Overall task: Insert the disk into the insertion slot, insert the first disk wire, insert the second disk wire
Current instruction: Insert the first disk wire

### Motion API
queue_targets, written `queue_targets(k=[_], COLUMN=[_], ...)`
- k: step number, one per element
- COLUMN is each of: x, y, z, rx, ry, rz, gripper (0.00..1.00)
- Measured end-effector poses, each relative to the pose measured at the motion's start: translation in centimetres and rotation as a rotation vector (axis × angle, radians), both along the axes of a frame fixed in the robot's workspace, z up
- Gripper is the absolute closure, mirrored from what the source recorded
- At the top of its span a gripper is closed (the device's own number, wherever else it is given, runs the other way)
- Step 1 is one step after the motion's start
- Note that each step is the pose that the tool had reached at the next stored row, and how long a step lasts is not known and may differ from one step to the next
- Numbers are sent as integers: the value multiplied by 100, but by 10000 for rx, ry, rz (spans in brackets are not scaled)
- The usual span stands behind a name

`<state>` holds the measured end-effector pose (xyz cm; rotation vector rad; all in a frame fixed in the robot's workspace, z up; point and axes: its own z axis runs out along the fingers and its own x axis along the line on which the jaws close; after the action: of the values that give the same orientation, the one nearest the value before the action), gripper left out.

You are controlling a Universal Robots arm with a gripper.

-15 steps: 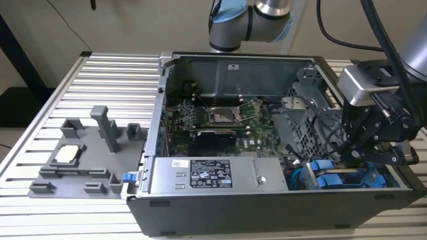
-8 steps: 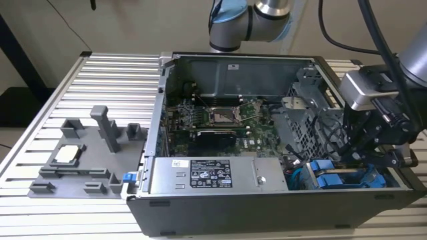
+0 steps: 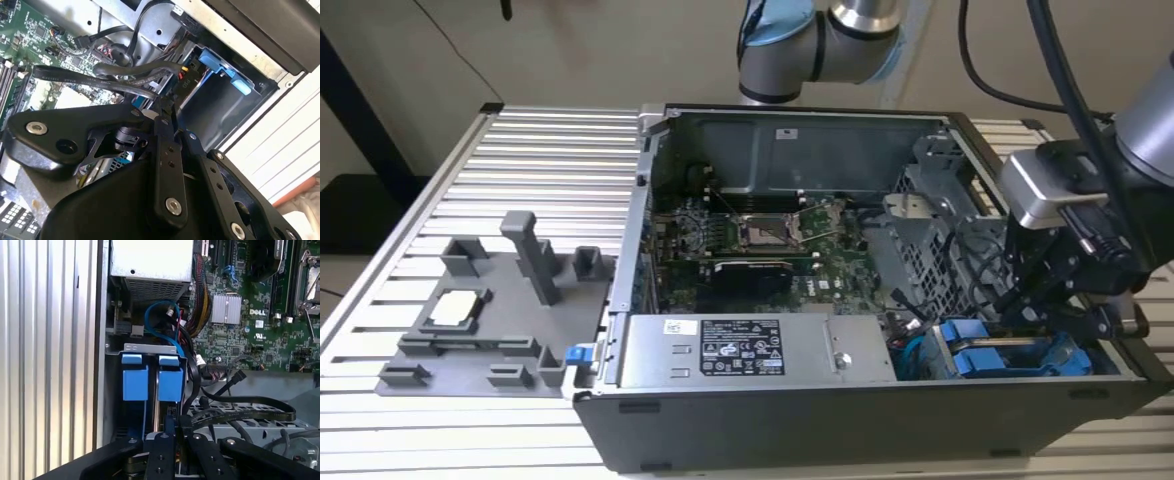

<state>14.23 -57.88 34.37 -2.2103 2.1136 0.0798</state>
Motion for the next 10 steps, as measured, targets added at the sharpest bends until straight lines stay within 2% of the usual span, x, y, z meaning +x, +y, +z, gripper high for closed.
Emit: queue_targets(k=[2,10], x=[16,35], y=[0,0], z=[-14,-65], rx=[39,31], ry=[0,0], rz=[-47,-480], gripper=[84,84])
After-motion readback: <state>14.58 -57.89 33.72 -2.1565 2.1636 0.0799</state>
